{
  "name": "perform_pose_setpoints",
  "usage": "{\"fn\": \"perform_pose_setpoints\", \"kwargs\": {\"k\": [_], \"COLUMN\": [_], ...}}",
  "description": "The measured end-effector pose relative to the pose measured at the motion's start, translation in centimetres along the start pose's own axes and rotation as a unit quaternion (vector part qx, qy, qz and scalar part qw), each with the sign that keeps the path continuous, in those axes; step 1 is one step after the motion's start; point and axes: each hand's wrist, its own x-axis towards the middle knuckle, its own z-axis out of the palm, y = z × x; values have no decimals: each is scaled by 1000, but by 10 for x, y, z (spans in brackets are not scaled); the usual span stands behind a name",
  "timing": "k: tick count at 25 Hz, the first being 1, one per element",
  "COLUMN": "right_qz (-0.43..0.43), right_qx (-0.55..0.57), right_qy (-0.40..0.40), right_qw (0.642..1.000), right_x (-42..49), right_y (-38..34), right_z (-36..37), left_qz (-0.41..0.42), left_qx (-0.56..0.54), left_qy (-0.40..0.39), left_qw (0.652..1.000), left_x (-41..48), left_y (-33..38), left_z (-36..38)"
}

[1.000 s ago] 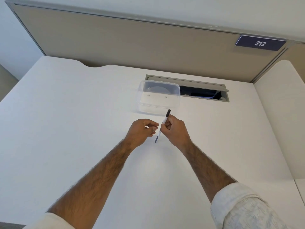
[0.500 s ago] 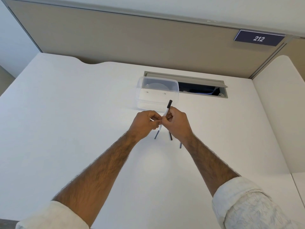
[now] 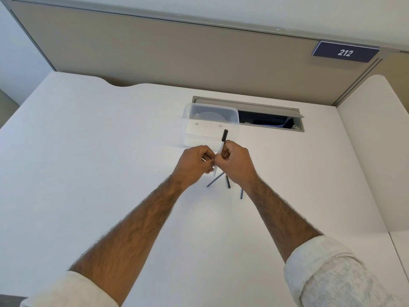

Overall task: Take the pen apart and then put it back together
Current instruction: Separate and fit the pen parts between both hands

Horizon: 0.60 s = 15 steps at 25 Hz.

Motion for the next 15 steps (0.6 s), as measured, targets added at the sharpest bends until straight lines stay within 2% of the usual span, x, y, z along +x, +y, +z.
{"fn": "perform_pose_setpoints", "kwargs": {"k": [10,15], "right_qz": [27,80], "right_qx": [22,105], "right_qy": [-33,-47], "right_qw": [999,990], "right_x": [3,-2], "right_y": [10,15], "right_z": [10,17], "left_qz": [-11,-32], "left_qx": [0,-10], "left_qy": [-2,2], "left_qw": [1000,999], "left_x": [-4,-9], "left_y": [-8,-14], "left_z": [2,1]}}
